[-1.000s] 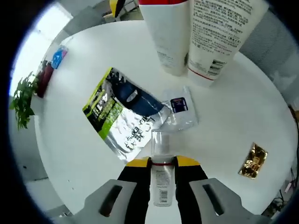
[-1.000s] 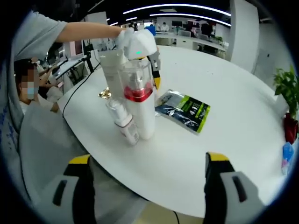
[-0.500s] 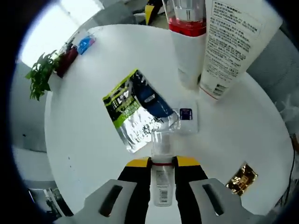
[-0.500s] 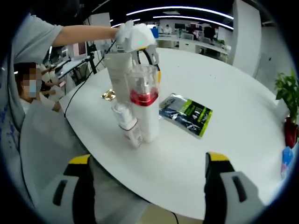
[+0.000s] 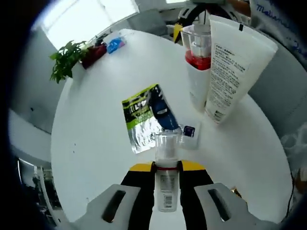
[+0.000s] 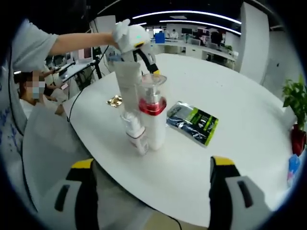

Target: Arrange the skincare products in the storage area until every visible bottle or jar stands upright without overlapping.

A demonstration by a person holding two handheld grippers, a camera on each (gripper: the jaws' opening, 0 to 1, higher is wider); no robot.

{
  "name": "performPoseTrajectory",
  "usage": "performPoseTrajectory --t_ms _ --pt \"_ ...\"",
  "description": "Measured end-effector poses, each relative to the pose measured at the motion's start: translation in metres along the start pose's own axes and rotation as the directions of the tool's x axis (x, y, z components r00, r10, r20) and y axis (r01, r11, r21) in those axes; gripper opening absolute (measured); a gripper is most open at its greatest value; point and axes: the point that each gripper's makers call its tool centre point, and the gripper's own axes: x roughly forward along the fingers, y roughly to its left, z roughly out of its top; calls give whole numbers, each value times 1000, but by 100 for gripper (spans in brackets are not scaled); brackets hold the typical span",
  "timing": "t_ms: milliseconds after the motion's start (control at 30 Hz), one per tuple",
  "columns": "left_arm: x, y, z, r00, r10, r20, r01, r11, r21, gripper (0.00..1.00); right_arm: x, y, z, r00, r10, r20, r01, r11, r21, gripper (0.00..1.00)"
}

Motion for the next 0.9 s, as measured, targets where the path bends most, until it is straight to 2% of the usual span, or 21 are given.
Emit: performPoseTrajectory --t_ms 200,700,900 --pt "-15 -3 6 998 52 46 -48 996 -78 15 -3 6 5 1000 3 14 -3 1000 -18 98" --pt "-37 -18 12 986 144 81 -126 973 -191 15 -6 16 10 1000 16 19 -15 999 -46 100" --pt "-42 -23 8 981 179 71 -159 962 -222 15 -6 16 14 1000 15 23 -13 999 -51 100"
